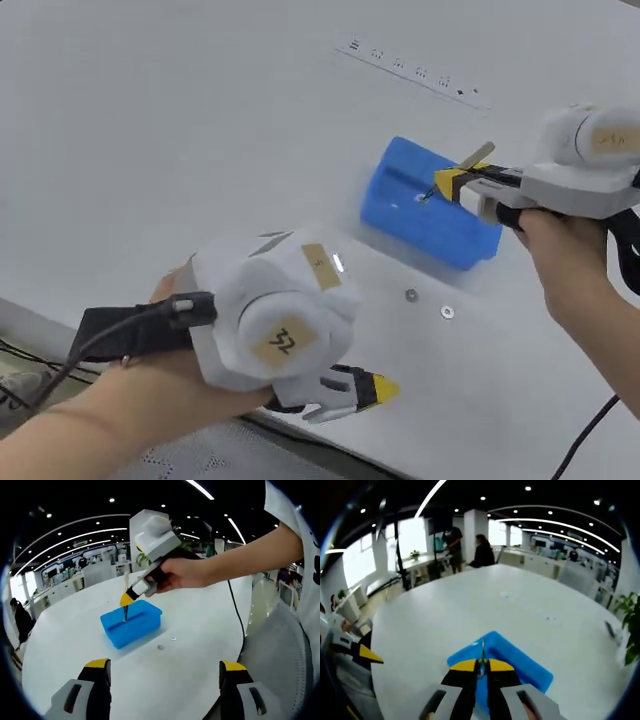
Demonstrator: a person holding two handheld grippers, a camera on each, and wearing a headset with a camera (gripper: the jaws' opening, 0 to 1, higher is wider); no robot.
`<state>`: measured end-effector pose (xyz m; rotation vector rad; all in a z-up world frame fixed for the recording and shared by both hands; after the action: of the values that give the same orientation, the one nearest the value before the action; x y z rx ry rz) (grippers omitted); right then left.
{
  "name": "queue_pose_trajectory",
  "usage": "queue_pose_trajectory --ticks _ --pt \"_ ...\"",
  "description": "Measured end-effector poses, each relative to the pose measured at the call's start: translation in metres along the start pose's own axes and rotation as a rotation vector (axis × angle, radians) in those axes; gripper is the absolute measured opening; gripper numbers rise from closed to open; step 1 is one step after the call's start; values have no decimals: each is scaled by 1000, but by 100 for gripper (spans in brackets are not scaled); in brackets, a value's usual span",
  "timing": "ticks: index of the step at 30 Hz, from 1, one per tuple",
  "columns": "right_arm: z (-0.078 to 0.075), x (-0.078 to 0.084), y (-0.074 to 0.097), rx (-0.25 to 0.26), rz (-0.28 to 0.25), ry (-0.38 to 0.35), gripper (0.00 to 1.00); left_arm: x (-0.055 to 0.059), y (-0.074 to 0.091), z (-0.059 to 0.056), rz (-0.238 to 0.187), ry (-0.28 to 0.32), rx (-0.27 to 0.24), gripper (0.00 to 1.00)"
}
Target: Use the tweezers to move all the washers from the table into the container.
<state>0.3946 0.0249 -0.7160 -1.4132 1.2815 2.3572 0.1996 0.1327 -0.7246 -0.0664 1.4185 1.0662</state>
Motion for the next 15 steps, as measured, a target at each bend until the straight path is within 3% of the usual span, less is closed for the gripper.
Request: queue_pose_trajectory --ticks 3,7,10,15 --pt "-4 1 -7 -2 12 -12 3 3 -6 3 -10 4 -6 93" --pt "-4 7 -18 -4 33 -14 3 12 -13 -3 -29 13 28 92" --pt "-6 12 -20 -3 43 -9 3 9 -16 -8 -67 52 78 94" --pt "-9 15 -23 0 51 -15 3 8 -18 -11 -81 39 82 92"
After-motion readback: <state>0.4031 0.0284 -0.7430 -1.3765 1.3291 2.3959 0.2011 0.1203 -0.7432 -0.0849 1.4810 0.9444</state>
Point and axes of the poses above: the centre of the closed fingertips' face, and the gripper's own axes: y roughly backward along the fingers, z roughly to its left, x roughly out of its underside, the point moved 8 cm from there along y, roughly backward along the fingers, and after that the axes turned 14 degrees about -y, right-handed, at the moved point
